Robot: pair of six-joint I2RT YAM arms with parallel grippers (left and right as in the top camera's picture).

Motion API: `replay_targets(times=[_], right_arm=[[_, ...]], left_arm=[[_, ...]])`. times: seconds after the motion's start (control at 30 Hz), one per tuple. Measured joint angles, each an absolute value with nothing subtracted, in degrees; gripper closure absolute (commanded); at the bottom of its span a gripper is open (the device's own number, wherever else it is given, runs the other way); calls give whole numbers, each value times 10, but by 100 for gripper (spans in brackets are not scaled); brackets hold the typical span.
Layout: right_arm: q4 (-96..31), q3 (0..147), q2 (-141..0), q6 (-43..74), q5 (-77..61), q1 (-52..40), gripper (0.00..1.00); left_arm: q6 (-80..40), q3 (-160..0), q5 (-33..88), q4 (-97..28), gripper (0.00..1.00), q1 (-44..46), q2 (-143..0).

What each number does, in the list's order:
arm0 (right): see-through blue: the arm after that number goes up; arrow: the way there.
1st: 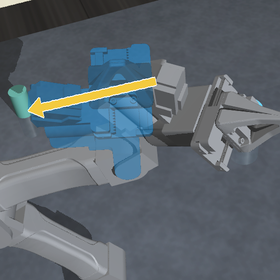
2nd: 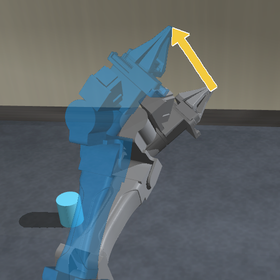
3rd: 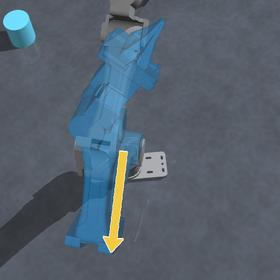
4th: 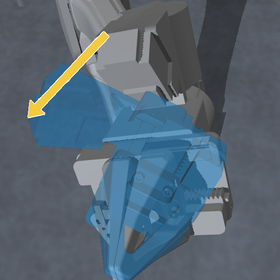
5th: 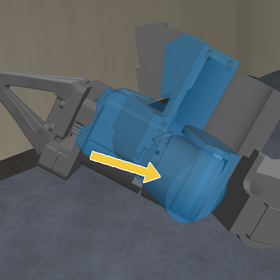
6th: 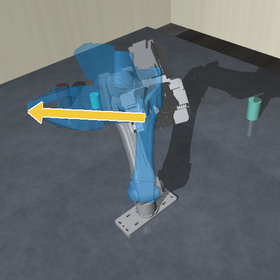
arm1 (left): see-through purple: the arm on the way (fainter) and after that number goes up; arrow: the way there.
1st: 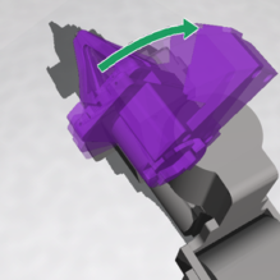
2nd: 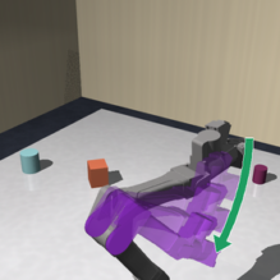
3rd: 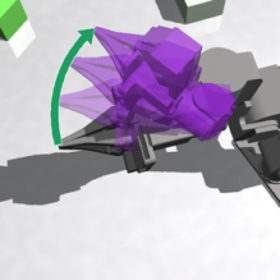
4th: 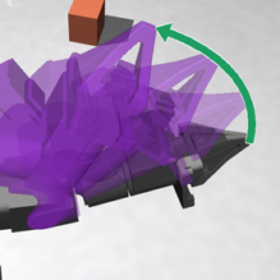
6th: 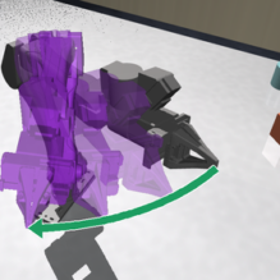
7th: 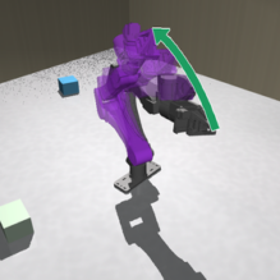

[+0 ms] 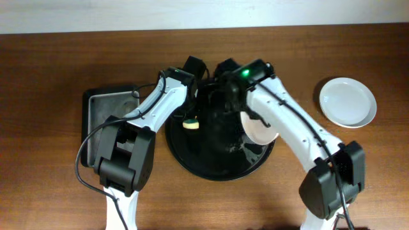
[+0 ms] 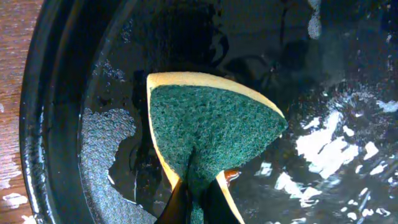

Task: Clean dirty plates on tray and stack at the side
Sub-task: 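Scrub the last plate with the sponge while the right gripper holds it, then lift the last plate with the right gripper and stack it at the right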

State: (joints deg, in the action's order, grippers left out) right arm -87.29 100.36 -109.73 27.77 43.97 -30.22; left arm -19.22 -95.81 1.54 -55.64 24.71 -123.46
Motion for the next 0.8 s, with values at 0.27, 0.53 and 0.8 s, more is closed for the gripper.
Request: replay_targets(times=[0.27, 0.53, 0.8], right_arm=[[-971, 1005, -1096, 450, 594, -408, 96], [-969, 1005, -1096, 481, 592, -406, 96], [-811, 1006, -1093, 248, 221, -212, 96]], left_arm=[[-192, -958, 15, -557, 99, 247, -1235], [-192, -958, 16, -557, 99, 247, -1235], [-190, -958, 15, -559, 99, 247, -1235]])
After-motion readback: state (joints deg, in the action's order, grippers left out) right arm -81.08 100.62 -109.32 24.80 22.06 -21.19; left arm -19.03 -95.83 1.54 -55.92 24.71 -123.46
